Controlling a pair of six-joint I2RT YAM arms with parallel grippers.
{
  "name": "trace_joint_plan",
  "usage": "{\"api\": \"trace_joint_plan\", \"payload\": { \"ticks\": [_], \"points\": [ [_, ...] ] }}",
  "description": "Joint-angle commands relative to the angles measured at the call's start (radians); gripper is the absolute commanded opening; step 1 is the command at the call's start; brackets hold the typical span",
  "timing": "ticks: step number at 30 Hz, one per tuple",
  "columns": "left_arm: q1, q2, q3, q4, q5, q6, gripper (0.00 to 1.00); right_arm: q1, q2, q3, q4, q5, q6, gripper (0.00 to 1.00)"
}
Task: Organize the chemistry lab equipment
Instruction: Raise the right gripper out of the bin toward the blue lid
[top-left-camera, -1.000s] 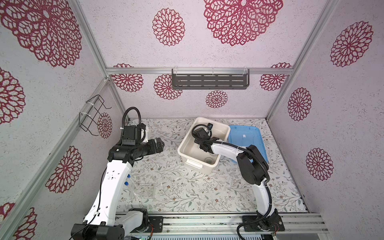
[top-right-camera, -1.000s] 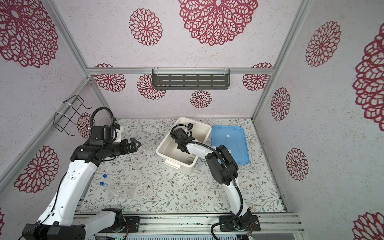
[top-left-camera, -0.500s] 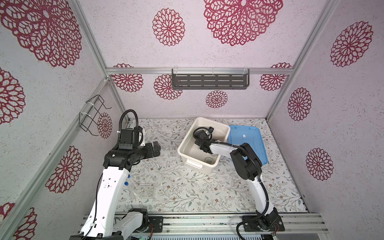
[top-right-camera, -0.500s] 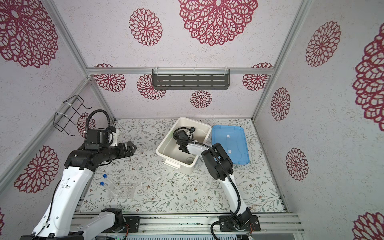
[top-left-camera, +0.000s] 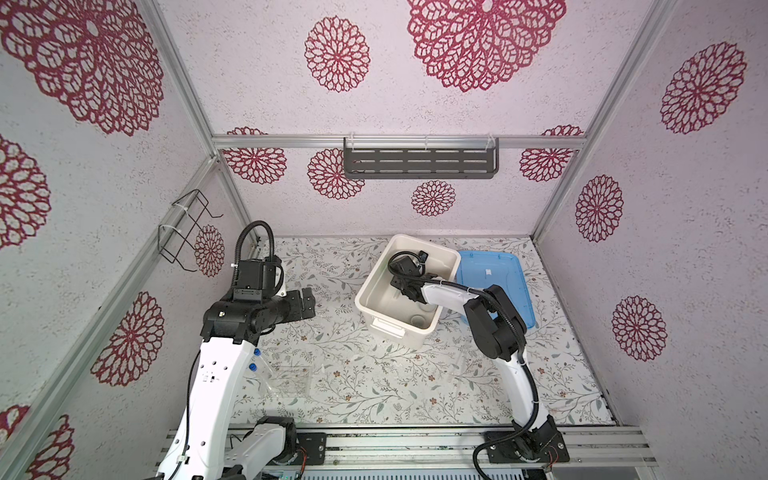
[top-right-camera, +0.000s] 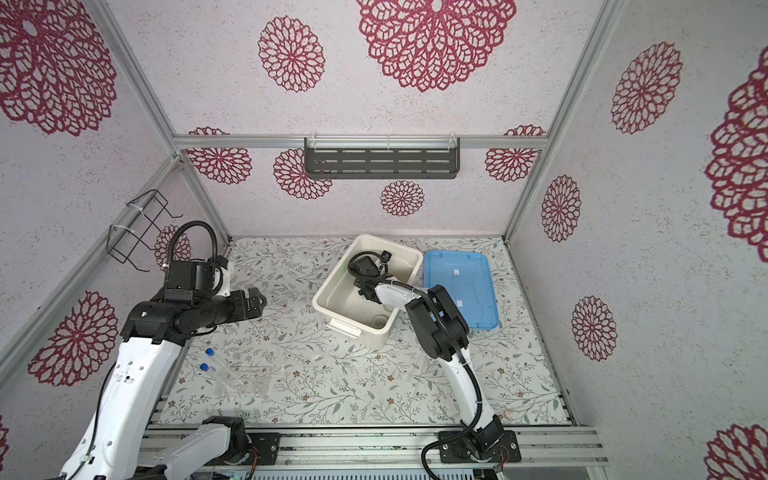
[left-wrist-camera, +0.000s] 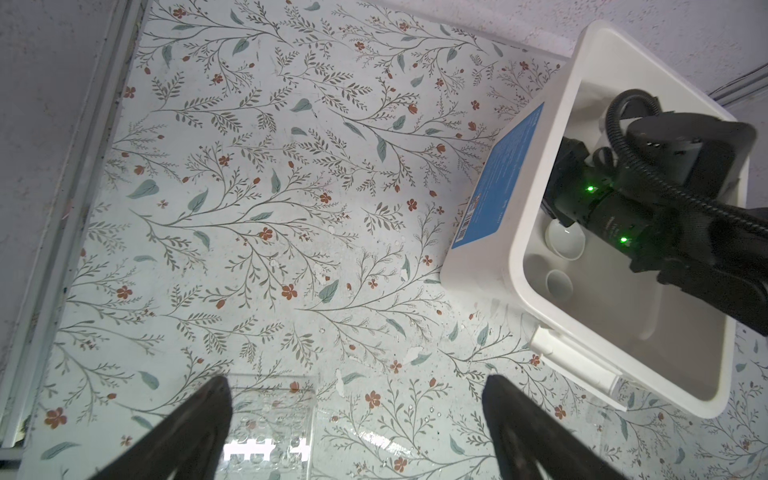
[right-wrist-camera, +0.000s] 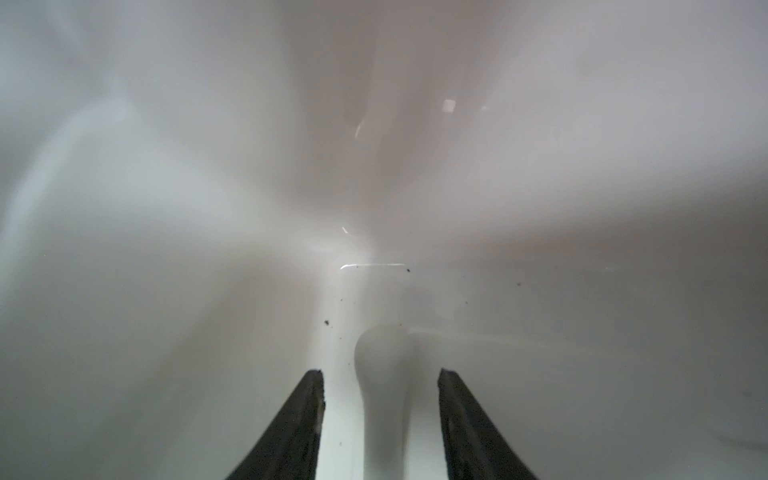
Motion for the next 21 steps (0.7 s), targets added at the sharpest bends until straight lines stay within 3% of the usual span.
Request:
{"api": "trace_joint_plan", "payload": {
  "ticks": [1, 6, 14, 18, 21],
  "points": [
    [-0.001, -0.012, 0.037, -0.034, -0.093, -0.006, 0.97, -0.006, -0.167, -0.028, -0.021, -0.015, -0.003, 0.51],
    [0.002, -0.029, 0.07, -0.003, -0.17, -0.039, 0.97, 0.009, -0.279, -0.045, -0.076, -0.014, -0.061, 0.5],
    [0.003, -0.028, 0.086, 0.085, -0.154, -0.031, 0.97, 0.014, -0.581, -0.179, -0.165, 0.015, -0.26, 0.51],
    [0.003, -0.026, 0.075, 0.153, -0.065, -0.033, 0.97, 0.002, -0.816, -0.327, -0.263, 0.071, -0.365, 0.51],
    [0.003, -0.006, 0.08, 0.16, -0.081, -0.023, 0.98, -0.023, -0.986, -0.48, -0.367, 0.091, -0.309, 0.49]
  ]
}}
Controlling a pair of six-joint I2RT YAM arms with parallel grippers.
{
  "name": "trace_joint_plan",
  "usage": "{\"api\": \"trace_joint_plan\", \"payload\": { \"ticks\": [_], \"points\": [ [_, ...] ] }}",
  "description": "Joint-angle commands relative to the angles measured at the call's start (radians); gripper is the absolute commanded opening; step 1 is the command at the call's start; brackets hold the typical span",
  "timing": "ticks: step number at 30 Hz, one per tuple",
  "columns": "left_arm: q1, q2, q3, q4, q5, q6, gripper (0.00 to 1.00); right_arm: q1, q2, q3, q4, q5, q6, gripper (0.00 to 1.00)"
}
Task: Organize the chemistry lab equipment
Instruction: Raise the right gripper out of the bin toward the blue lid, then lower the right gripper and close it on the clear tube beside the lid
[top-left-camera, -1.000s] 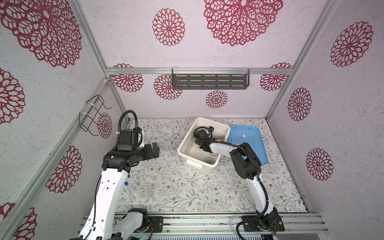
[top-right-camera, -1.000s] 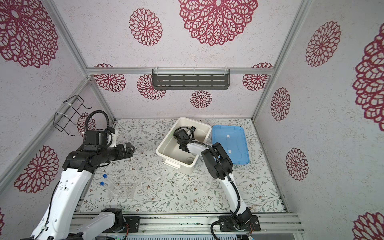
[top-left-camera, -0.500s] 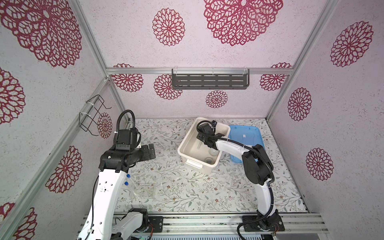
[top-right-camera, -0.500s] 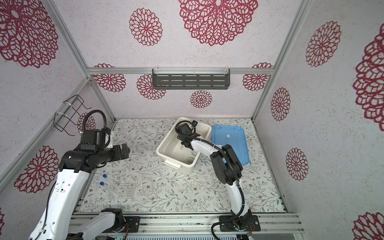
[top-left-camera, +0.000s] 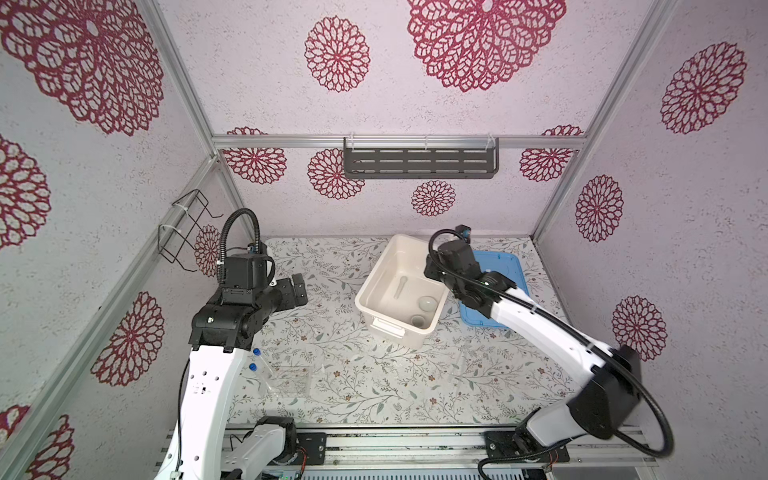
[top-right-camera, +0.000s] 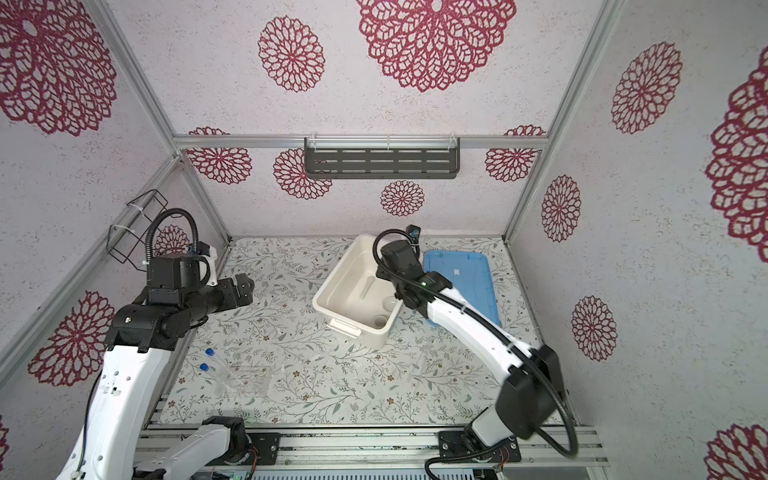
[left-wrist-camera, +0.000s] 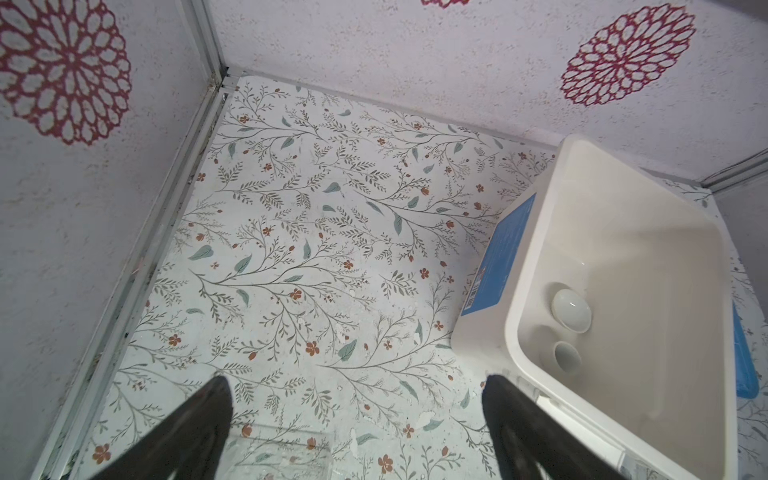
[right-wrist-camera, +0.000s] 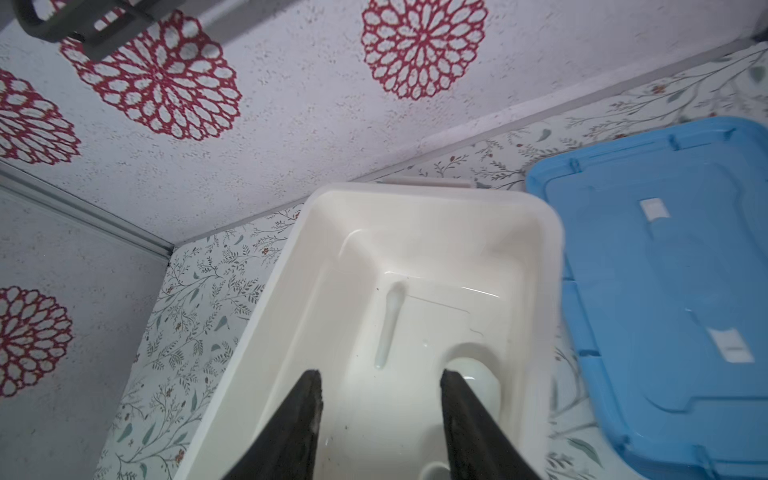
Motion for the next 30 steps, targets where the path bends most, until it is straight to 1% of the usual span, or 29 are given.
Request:
{"api": "trace_joint_plan", "payload": {
  "ticks": [1, 5, 8, 10, 13, 16, 19, 21, 22, 23, 25, 27, 30],
  "points": [
    [0.002, 0.022, 0.004, 0.063, 0.012, 0.007, 0.97, -0.033, -0.172, -0.135, -0.173, 0.039, -0.004, 0.49],
    [0.002, 0.053, -0.013, 0.105, 0.012, 0.004, 0.97, -0.051, -0.321, -0.302, -0.308, -0.008, 0.084, 0.46],
    [0.002, 0.07, -0.021, 0.126, 0.027, -0.006, 0.97, -0.08, -0.384, -0.416, -0.343, -0.075, 0.112, 0.45],
    [0.002, 0.077, -0.02, 0.133, 0.043, -0.016, 0.97, -0.125, -0.388, -0.473, -0.319, -0.202, 0.103, 0.45],
    [0.002, 0.09, 0.025, 0.088, 0.061, -0.021, 0.97, -0.189, -0.354, -0.522, -0.274, -0.329, 0.068, 0.45],
    [0.002, 0.084, 0.041, 0.066, 0.066, -0.007, 0.97, -0.248, -0.289, -0.539, -0.257, -0.39, 0.012, 0.45],
    [0.002, 0.056, 0.015, 0.067, 0.045, -0.01, 0.97, -0.257, -0.217, -0.543, -0.223, -0.424, -0.025, 0.45],
    [0.002, 0.036, -0.012, 0.076, 0.044, -0.02, 0.97, -0.255, -0.169, -0.541, -0.198, -0.451, -0.03, 0.46],
    [0.002, 0.026, -0.026, 0.085, 0.051, -0.025, 0.97, -0.254, -0.137, -0.533, -0.19, -0.461, -0.026, 0.48],
    [0.002, 0.02, -0.035, 0.09, 0.065, -0.032, 0.98, -0.254, -0.115, -0.527, -0.187, -0.456, -0.02, 0.49],
    [0.001, 0.019, -0.037, 0.087, 0.098, -0.041, 0.99, -0.254, -0.089, -0.523, -0.182, -0.41, -0.008, 0.51],
    [0.001, 0.021, -0.03, 0.079, 0.118, -0.045, 1.0, -0.257, -0.07, -0.533, -0.163, -0.376, -0.005, 0.5],
    [0.001, 0.023, -0.019, 0.067, 0.123, -0.04, 1.0, -0.256, -0.022, -0.537, -0.136, -0.362, -0.009, 0.47]
  ]
}}
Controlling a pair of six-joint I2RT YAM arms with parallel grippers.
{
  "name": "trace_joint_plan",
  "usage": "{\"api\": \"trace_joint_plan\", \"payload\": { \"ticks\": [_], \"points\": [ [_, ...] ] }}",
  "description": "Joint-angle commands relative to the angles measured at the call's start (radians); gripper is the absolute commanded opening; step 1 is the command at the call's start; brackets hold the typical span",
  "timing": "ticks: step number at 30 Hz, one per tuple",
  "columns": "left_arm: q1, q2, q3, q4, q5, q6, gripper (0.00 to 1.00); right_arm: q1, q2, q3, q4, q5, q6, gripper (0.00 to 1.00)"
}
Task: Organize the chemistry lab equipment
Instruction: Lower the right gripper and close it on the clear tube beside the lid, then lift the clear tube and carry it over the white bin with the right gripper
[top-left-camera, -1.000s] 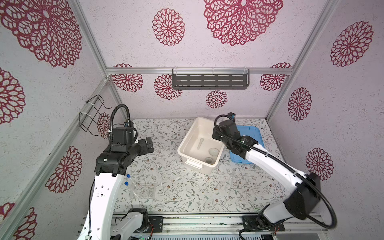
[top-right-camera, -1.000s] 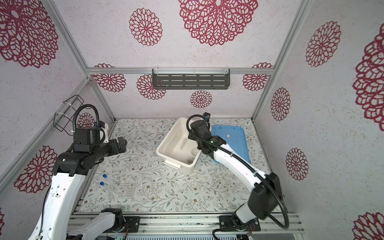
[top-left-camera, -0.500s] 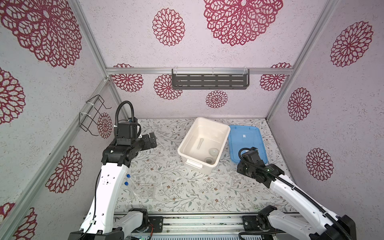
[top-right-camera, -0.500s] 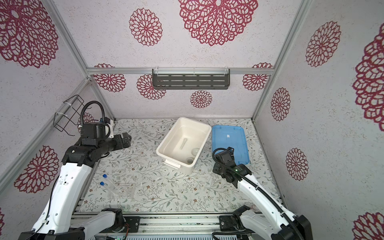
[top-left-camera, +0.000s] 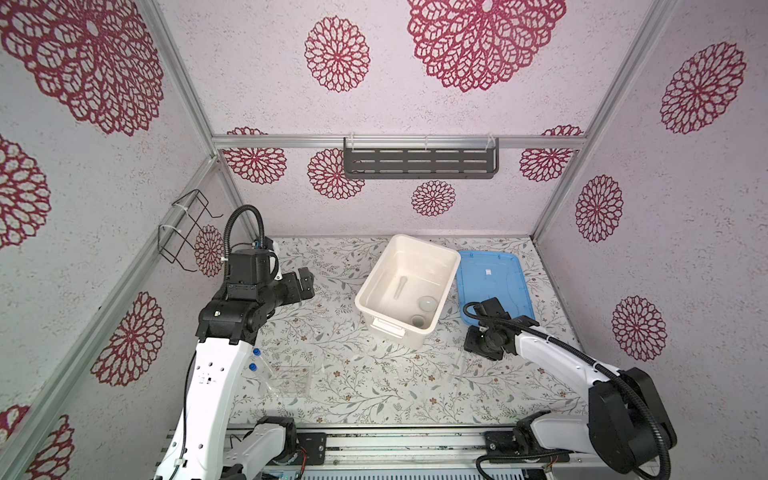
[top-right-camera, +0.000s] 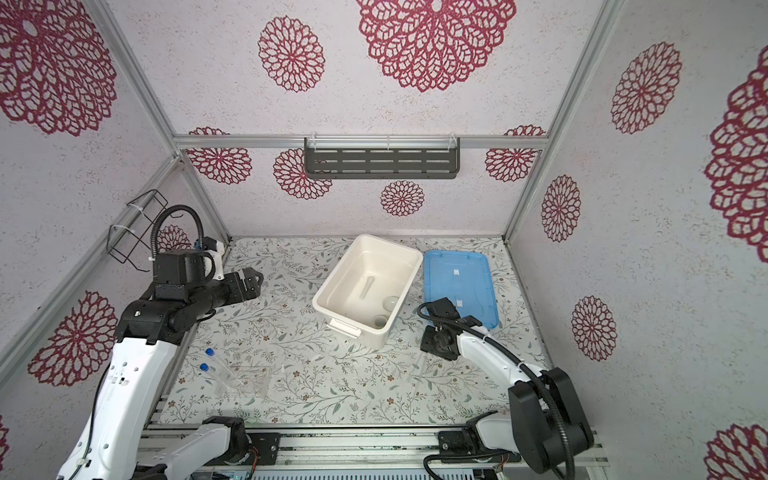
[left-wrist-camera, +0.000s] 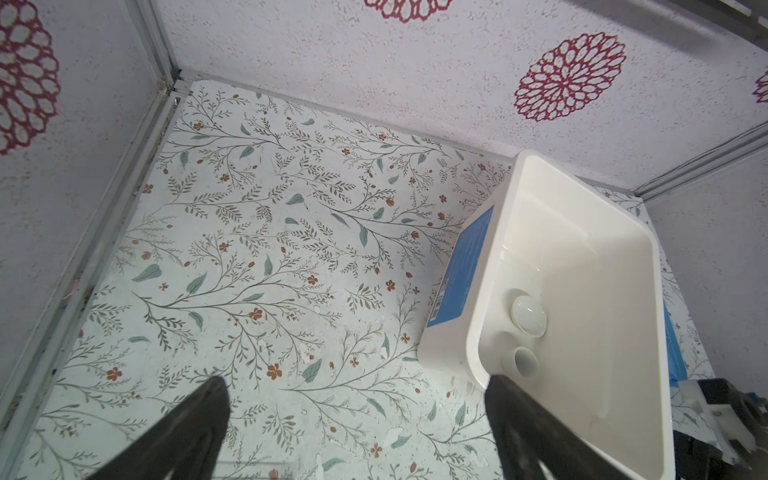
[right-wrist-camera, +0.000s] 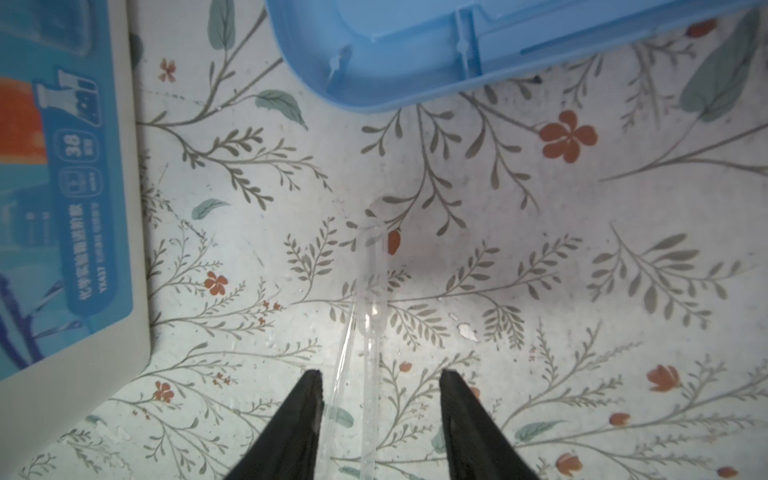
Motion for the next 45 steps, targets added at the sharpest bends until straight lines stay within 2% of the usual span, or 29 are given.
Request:
{"api": "trace_joint_plan", "payload": {
  "ticks": [1, 5, 9, 12, 23, 31, 38, 45],
  "points": [
    [0.001, -0.005, 0.009, -0.014, 0.027, -0.006, 1.0, -0.004, 0.035, 0.009, 0.053, 0.031, -0.003, 0.45],
    [0.001, -0.003, 0.008, -0.015, 0.038, -0.011, 1.0, -0.004, 0.074, 0.009, 0.107, 0.011, 0.037, 0.42],
    [0.001, -0.006, -0.01, -0.014, 0.049, -0.024, 1.0, -0.006, 0.113, 0.013, 0.084, 0.068, 0.048, 0.38],
    [0.001, -0.01, -0.023, -0.013, 0.05, -0.026, 1.0, -0.007, 0.116, -0.003, 0.103, 0.072, 0.056, 0.33],
    [0.001, -0.009, -0.025, -0.008, 0.053, -0.02, 1.0, -0.008, 0.114, -0.025, 0.118, 0.117, 0.058, 0.25],
    [0.001, 0.032, -0.004, 0.007, 0.089, -0.036, 1.0, -0.007, 0.118, -0.053, 0.186, 0.11, 0.056, 0.24],
    [-0.001, 0.095, 0.052, 0.081, 0.206, -0.123, 0.99, -0.006, 0.023, -0.085, 0.198, 0.143, 0.071, 0.21],
    [-0.001, 0.077, -0.017, 0.095, 0.206, -0.125, 0.99, -0.005, -0.12, -0.148, 0.191, 0.184, 0.11, 0.21]
  ]
}}
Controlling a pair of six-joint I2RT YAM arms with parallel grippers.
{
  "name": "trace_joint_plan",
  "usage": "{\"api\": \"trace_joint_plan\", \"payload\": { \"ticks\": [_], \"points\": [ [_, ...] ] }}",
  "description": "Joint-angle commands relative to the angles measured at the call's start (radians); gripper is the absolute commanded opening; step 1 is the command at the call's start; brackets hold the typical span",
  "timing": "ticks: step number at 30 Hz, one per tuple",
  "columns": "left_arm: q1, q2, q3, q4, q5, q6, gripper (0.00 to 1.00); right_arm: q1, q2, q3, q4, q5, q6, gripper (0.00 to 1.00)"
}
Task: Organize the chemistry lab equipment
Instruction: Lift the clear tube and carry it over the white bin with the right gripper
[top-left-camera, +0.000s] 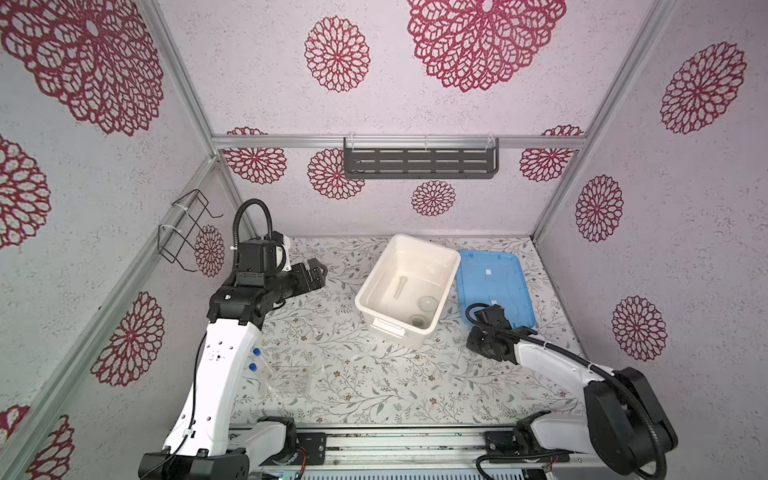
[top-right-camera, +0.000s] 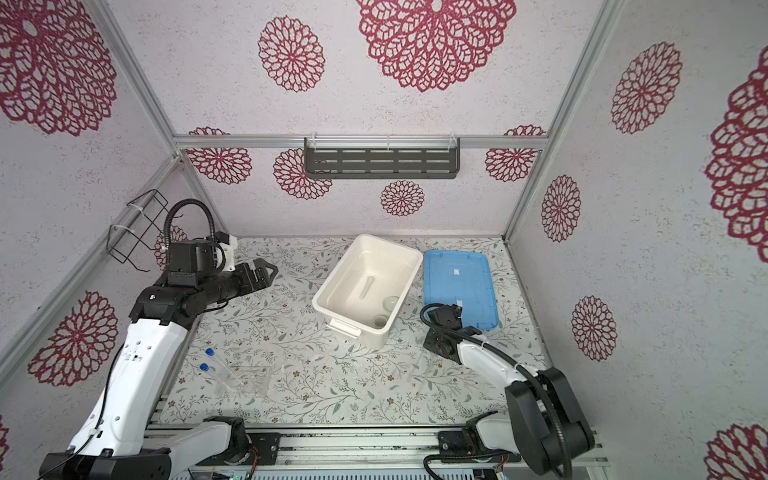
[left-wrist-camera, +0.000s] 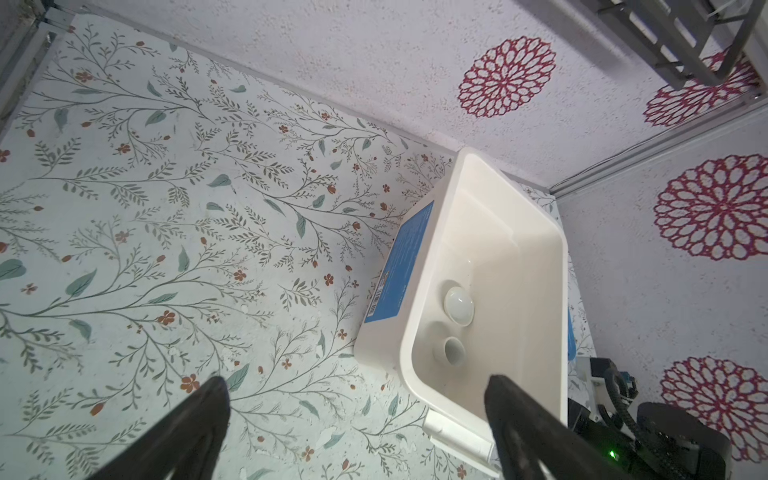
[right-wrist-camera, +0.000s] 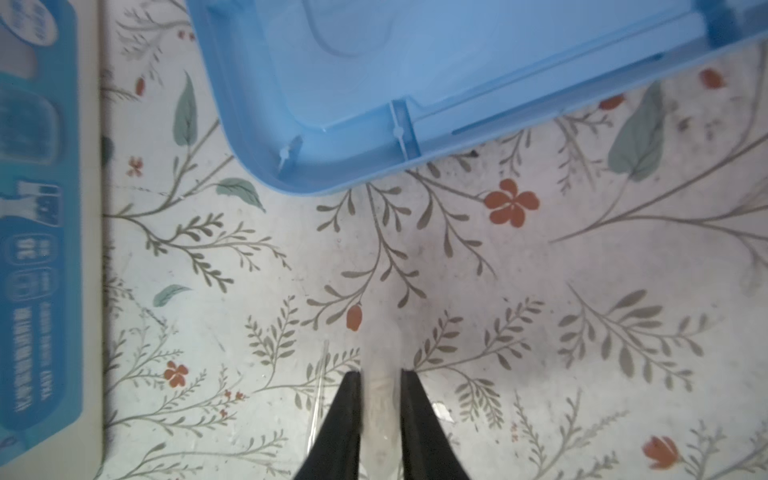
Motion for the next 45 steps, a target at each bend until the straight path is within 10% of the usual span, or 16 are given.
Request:
{"api": "trace_joint_plan", "payload": {
  "ticks": [1, 20, 38, 45],
  "points": [
    [-0.001, -0.017, -0.029, 0.017, 0.012, -0.011, 0.99, -0.002, -0.068, -0.014, -0.025, 0.054, 0.04, 0.21],
    [-0.001, -0.033, -0.062, 0.047, 0.061, -0.057, 0.99, -0.002, -0.262, 0.326, -0.107, 0.161, -0.299, 0.16],
    [0.049, -0.085, -0.073, 0.089, 0.181, -0.12, 0.99, 0.204, 0.246, 1.038, -0.245, -0.047, -0.627, 0.16],
    [0.077, -0.109, -0.053, 0.025, 0.157, -0.086, 0.99, 0.256, 0.5, 1.29, -0.346, 0.045, -0.473, 0.16]
  ]
}}
